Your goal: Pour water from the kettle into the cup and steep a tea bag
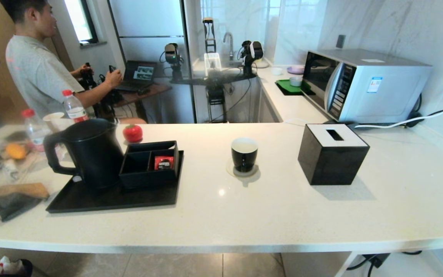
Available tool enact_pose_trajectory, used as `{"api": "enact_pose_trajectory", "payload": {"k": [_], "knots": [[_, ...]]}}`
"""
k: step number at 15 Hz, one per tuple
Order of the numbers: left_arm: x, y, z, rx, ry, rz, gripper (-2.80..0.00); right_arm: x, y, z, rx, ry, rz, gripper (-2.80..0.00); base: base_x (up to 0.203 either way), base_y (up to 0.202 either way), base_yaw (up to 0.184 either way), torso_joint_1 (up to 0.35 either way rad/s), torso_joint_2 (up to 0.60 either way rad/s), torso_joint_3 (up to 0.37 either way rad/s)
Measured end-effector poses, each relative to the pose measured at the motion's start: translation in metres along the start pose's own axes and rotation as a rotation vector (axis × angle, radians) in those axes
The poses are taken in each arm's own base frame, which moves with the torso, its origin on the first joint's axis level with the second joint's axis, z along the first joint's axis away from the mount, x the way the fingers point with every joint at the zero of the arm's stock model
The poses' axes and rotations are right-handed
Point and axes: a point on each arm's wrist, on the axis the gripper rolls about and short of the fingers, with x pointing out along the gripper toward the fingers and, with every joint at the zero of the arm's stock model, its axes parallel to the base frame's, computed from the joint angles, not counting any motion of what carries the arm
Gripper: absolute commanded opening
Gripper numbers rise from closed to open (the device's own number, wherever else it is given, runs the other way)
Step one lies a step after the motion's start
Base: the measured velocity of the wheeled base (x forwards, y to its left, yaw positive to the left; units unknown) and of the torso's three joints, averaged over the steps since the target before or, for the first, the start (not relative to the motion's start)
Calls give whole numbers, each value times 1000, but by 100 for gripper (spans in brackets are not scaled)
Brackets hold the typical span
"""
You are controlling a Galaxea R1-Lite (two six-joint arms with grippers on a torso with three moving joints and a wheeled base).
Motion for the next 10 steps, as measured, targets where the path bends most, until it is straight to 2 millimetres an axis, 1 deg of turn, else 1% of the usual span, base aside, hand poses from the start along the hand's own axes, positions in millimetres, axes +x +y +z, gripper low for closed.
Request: {"api": "enact_pose_trajectory", "payload": {"k": [2, 5, 10], "knots": [[0, 0, 0, 0, 0, 0, -280, 0, 0, 0, -17, 0, 1, -280, 0, 0, 0, 0, 0, 0], [0, 0, 0, 0, 0, 0, -280, 0, 0, -1, 44, 17, -12, -280, 0, 0, 0, 0, 0, 0], [0, 0, 0, 0, 0, 0, -280, 0, 0, 0, 70, 5, -17, -280, 0, 0, 0, 0, 0, 0]]}}
